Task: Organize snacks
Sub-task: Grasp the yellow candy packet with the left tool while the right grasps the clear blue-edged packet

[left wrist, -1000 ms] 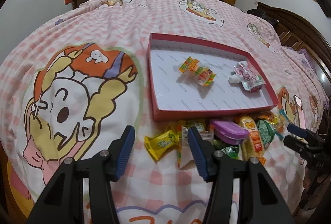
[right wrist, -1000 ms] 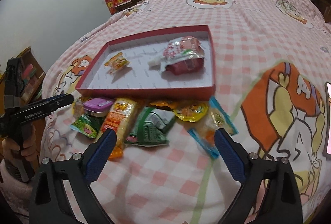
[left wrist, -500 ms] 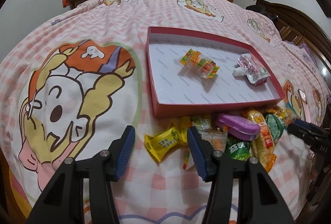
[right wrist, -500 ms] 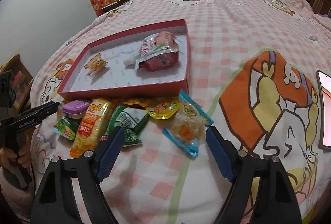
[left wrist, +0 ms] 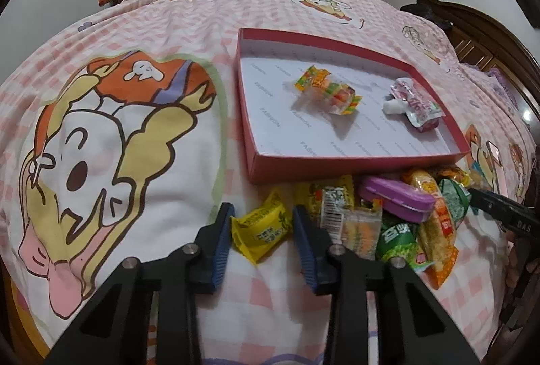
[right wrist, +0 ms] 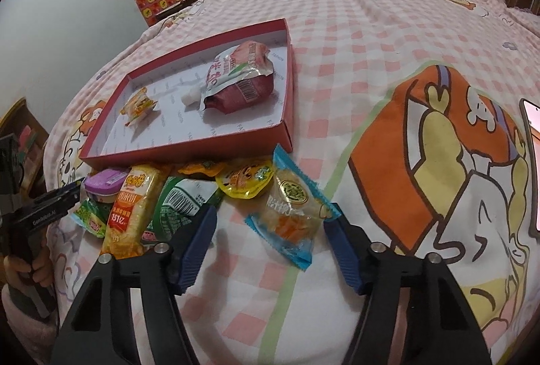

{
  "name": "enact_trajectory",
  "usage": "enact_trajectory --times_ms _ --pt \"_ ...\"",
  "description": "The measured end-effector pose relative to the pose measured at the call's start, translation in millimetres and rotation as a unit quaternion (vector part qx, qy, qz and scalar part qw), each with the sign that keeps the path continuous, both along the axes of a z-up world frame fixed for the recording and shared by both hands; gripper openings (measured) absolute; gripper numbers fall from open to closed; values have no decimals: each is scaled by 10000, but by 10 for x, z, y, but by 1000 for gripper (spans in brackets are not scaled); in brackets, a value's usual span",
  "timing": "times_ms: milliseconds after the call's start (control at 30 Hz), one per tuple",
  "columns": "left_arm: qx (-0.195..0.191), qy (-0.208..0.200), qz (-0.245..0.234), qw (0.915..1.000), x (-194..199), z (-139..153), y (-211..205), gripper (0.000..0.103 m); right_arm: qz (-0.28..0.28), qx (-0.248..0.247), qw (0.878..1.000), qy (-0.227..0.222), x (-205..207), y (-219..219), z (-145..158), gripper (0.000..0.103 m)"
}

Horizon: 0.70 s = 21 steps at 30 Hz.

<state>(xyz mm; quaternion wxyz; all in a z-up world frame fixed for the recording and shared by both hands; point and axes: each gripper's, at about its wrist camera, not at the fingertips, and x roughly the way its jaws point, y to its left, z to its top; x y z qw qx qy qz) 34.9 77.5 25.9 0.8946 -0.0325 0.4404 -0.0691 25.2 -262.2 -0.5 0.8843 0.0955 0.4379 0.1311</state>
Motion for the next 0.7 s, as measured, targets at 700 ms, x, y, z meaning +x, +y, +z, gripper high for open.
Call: enact_trajectory --times_ms 700 --pt "-285 -320 -67 9991 -152 345 50 35 -6 -30 9995 -318 -124 -31 232 34"
